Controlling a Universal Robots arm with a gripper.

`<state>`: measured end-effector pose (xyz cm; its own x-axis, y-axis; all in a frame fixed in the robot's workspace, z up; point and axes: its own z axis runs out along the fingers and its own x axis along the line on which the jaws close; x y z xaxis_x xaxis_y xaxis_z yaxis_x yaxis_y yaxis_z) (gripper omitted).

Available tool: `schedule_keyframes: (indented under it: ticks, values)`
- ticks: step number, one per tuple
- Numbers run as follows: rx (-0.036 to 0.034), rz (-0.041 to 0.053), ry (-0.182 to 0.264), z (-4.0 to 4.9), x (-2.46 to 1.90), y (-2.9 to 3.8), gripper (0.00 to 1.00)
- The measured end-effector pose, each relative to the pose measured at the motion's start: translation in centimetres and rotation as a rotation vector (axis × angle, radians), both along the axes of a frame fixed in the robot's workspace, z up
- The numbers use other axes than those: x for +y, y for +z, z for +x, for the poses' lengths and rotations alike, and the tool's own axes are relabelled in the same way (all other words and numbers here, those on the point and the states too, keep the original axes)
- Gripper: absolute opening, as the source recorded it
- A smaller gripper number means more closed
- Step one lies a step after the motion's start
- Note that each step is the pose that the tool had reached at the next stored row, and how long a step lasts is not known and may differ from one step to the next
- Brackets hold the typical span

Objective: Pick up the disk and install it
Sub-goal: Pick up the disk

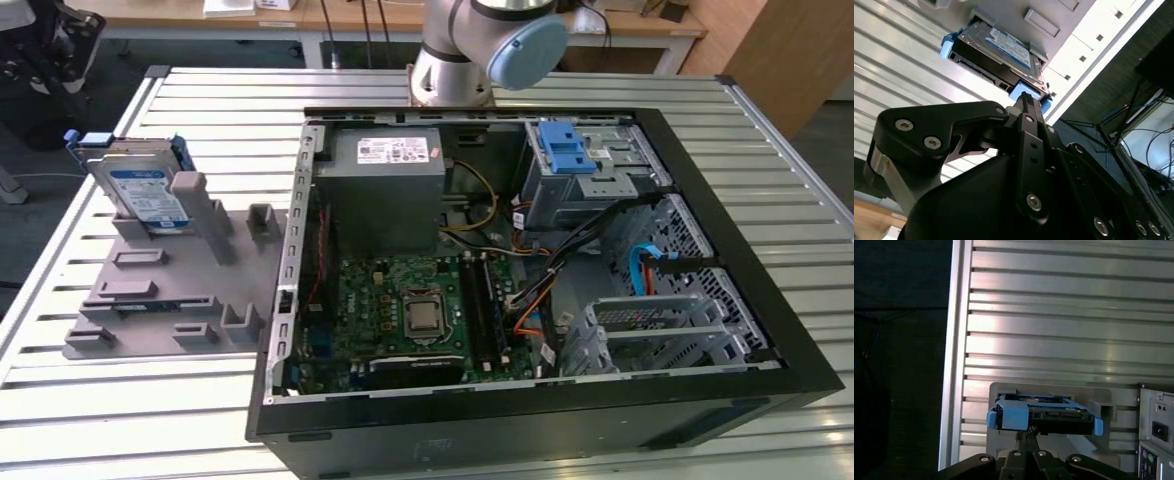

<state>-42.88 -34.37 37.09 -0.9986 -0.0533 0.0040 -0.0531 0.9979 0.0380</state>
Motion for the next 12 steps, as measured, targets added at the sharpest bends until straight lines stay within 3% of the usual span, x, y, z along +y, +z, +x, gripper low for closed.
schedule_keyframes:
  ticks: [12]
  values:
    - [0.0001, 0.0000, 0.217, 0.01, 0.00, -0.09, 0.11]
